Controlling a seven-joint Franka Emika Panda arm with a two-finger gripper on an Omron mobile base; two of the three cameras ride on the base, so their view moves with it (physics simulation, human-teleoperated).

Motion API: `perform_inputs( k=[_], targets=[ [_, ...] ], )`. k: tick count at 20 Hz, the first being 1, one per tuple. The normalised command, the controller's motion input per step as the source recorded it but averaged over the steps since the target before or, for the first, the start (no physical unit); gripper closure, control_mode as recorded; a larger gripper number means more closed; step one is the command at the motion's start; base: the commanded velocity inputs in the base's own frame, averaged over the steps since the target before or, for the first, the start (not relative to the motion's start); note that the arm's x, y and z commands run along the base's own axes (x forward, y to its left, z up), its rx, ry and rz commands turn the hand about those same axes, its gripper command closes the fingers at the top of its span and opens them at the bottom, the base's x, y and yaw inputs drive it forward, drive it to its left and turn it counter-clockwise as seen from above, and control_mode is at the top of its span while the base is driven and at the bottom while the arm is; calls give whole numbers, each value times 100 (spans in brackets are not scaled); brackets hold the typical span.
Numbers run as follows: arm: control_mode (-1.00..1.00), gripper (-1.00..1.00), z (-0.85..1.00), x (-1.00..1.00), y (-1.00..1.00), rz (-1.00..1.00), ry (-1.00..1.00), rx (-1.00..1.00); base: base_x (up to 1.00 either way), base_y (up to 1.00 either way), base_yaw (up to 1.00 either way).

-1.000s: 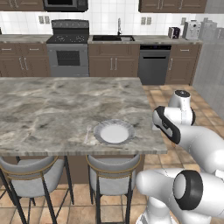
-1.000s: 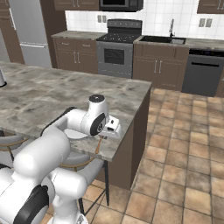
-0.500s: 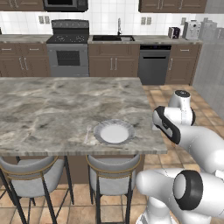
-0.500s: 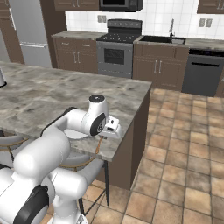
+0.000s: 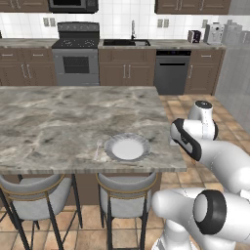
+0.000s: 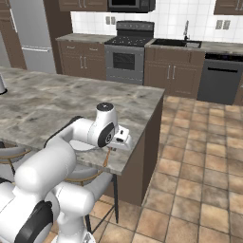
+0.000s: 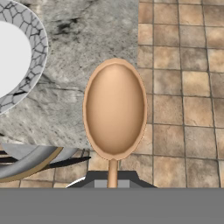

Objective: Take the fork and place it on the left side of the plate. Then take the spoon and place it on the right side of the plate. Make sure they're directly next to the plate.

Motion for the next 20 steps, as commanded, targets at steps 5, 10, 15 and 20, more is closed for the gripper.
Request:
perform_inputs(
  k=[5, 10, 15, 20],
  targets=[
    [100, 100, 0, 0, 0, 0, 0, 0, 0, 0, 0],
    [-100, 100, 0, 0, 0, 0, 0, 0, 0, 0, 0],
    [-100, 100, 0, 0, 0, 0, 0, 0, 0, 0, 0],
    [-100, 100, 0, 0, 0, 0, 0, 0, 0, 0, 0]
  ],
)
